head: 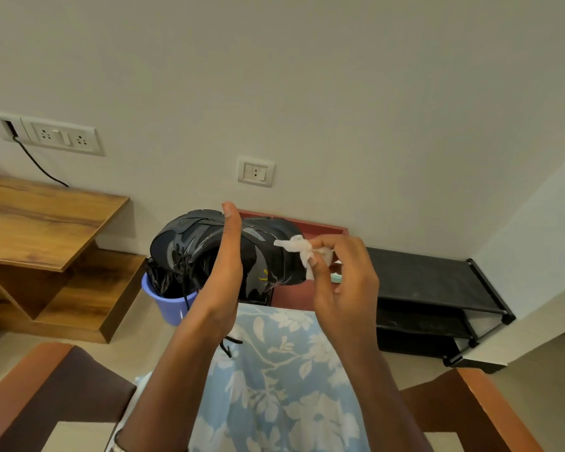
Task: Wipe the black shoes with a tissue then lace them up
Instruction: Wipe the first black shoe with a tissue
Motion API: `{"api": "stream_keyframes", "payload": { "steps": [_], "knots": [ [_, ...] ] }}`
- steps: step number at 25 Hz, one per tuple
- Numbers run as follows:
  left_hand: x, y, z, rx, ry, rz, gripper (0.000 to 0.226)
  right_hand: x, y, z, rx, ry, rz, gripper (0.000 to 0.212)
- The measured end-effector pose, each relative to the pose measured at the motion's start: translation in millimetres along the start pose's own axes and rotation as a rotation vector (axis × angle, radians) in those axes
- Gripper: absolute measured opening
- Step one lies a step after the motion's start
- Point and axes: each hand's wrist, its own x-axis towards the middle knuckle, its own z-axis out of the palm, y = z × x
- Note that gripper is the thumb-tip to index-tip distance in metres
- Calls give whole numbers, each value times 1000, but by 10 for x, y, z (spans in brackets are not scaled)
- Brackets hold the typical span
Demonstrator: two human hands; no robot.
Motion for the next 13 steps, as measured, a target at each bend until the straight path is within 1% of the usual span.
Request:
{"api": "stream_keyframes", "payload": {
  "steps": [1,2,4,6,7,10,13],
  "knots": [
    [-7,-16,16,16,5,15,64,105,-27,-14,-29,-1,14,11],
    [-19,-23,34,36,5,26,66,215,-50,-26,-45,-20,16,13],
    [-26,-29,55,55,6,52,73,400,-86,-40,-73,-113,-19,20],
    [-52,4,61,50,-27,74,60,459,-113,-62,-133,-191,-95,24],
    [-65,33,67,34,-44,63,58,433,-112,-79,-139,-190,-134,25],
    [-26,55,20,-16,-87,32,71,150,-55,-134,-129,-62,-221,29],
    [87,59,-37,-95,-101,11,81,-138,24,-98,-234,91,-265,27]
  ]
}}
